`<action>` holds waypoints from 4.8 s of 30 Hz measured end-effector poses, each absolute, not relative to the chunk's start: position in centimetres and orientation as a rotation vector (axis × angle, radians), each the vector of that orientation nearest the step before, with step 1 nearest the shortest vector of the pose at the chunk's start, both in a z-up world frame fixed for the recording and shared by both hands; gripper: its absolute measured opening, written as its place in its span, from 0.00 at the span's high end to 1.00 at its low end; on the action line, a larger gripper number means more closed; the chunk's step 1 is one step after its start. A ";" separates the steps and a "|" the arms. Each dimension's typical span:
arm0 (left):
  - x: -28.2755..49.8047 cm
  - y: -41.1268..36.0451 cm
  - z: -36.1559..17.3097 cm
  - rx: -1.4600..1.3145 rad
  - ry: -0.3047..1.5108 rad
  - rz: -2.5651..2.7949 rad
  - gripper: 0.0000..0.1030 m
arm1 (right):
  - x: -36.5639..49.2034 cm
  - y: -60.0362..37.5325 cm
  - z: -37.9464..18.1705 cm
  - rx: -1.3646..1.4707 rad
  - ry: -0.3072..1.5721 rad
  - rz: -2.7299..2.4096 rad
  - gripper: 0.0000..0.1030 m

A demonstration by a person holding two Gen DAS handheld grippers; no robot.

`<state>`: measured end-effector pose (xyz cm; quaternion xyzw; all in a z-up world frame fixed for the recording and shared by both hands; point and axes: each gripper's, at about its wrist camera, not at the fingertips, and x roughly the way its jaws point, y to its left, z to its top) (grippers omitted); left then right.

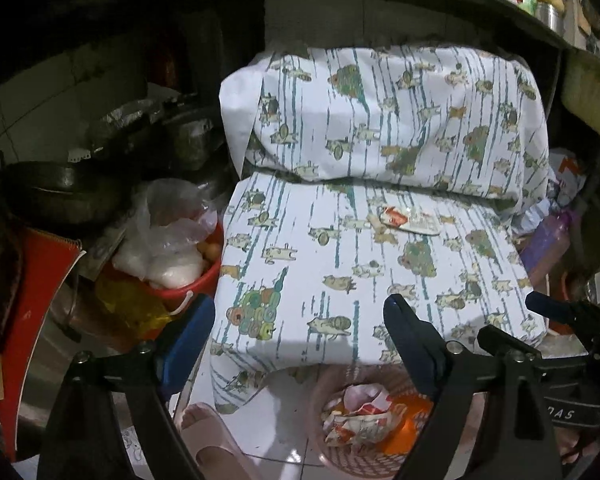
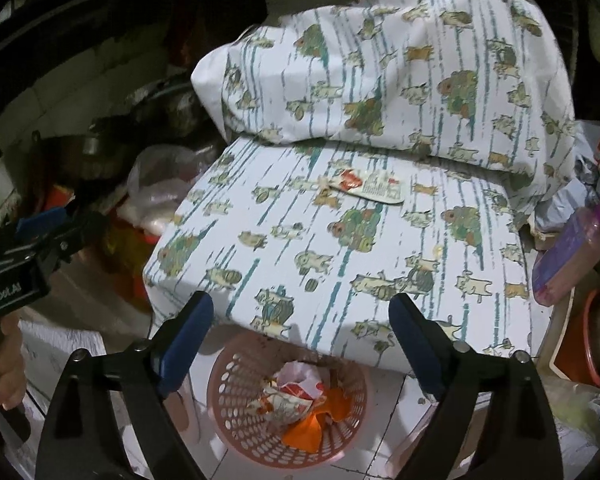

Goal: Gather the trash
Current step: 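Move both grippers back over the box toward the chicken wing packet, then grasp the white chicken wing snack packet with the right gripper, then grasp the small beige scrap with the left gripper while the right lifts the packet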

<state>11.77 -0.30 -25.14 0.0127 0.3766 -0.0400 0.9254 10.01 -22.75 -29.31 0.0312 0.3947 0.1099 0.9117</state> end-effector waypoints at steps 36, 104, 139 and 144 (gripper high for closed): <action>15.5 -2.6 -21.5 0.037 0.632 -0.071 0.00 | 17.0 -25.0 -23.2 0.003 0.610 0.075 0.12; 38.5 -4.0 -28.4 -0.025 0.953 -0.057 0.00 | 38.1 -20.9 -40.7 -0.287 1.278 0.391 0.09; 42.7 -16.1 -40.6 0.061 1.357 -0.217 0.80 | 34.5 -35.6 -35.7 0.027 1.204 0.292 0.39; 41.7 -16.1 -39.8 0.082 1.326 -0.228 0.86 | 33.8 -34.3 -34.9 -0.003 1.176 0.294 0.39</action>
